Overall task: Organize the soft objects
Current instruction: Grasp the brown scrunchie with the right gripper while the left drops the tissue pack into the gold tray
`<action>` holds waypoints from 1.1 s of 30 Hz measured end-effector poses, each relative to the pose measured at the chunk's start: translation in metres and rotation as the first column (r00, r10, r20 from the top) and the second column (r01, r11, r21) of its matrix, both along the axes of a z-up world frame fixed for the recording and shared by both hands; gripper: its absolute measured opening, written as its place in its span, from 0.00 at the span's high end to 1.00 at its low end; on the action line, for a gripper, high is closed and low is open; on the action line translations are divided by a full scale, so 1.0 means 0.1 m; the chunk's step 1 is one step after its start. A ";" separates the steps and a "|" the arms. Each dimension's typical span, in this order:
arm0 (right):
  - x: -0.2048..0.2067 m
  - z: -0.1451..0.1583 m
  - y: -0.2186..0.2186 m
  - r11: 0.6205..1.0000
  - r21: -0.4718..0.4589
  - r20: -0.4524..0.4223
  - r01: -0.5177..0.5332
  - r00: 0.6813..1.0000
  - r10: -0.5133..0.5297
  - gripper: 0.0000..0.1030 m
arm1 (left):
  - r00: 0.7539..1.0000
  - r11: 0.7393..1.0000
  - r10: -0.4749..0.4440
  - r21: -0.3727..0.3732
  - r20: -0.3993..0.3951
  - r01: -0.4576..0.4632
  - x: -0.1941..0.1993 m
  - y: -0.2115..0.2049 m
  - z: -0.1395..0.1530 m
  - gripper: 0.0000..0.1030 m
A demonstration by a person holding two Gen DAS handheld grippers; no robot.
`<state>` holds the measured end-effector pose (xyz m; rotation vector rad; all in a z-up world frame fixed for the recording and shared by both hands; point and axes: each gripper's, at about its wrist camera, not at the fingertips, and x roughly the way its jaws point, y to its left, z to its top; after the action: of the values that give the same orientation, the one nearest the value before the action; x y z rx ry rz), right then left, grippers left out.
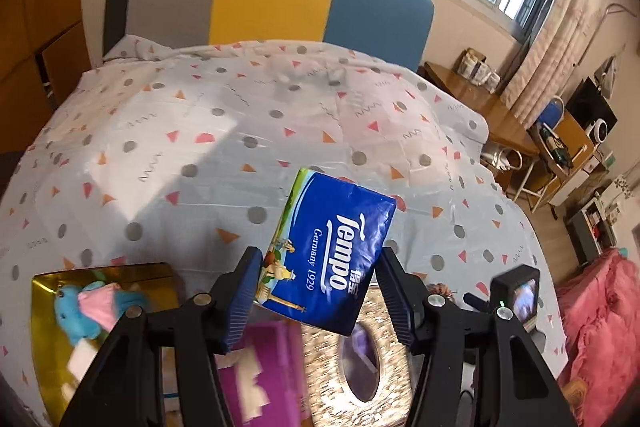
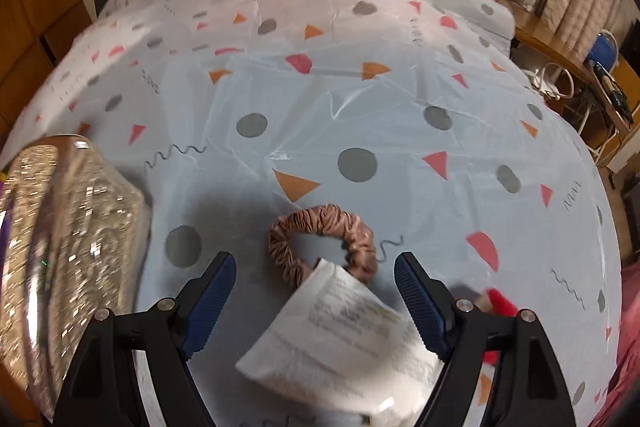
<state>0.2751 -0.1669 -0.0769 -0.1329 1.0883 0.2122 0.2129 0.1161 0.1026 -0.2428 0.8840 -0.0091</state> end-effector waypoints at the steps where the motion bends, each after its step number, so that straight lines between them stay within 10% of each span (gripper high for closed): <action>1: 0.05 -0.05 0.02 1.000 -0.012 -0.009 0.001 1.000 -0.001 0.19 | 1.000 1.000 0.004 0.000 0.009 -0.004 -0.05 0.06 0.02 0.42; 13: 0.12 -0.35 0.04 1.000 -0.001 -0.041 0.028 0.999 -0.028 0.22 | 0.994 0.995 0.090 -0.054 0.057 -0.087 -0.58 0.73 0.02 0.42; 17: 0.03 -0.29 0.11 1.000 0.010 -0.021 -0.003 1.000 0.003 0.77 | 0.985 0.983 0.165 -0.084 0.048 -0.161 -0.82 1.09 -0.08 0.42; 33: -0.31 -0.35 0.57 0.993 -0.001 0.007 -0.119 0.993 0.119 0.77 | 0.861 0.850 0.505 -0.140 -0.056 -0.508 -2.17 2.45 -0.90 0.58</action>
<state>0.2436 -0.1100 -0.1120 -0.1990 1.0745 0.3179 -0.0043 0.3613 0.0131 -0.6157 0.8143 0.4228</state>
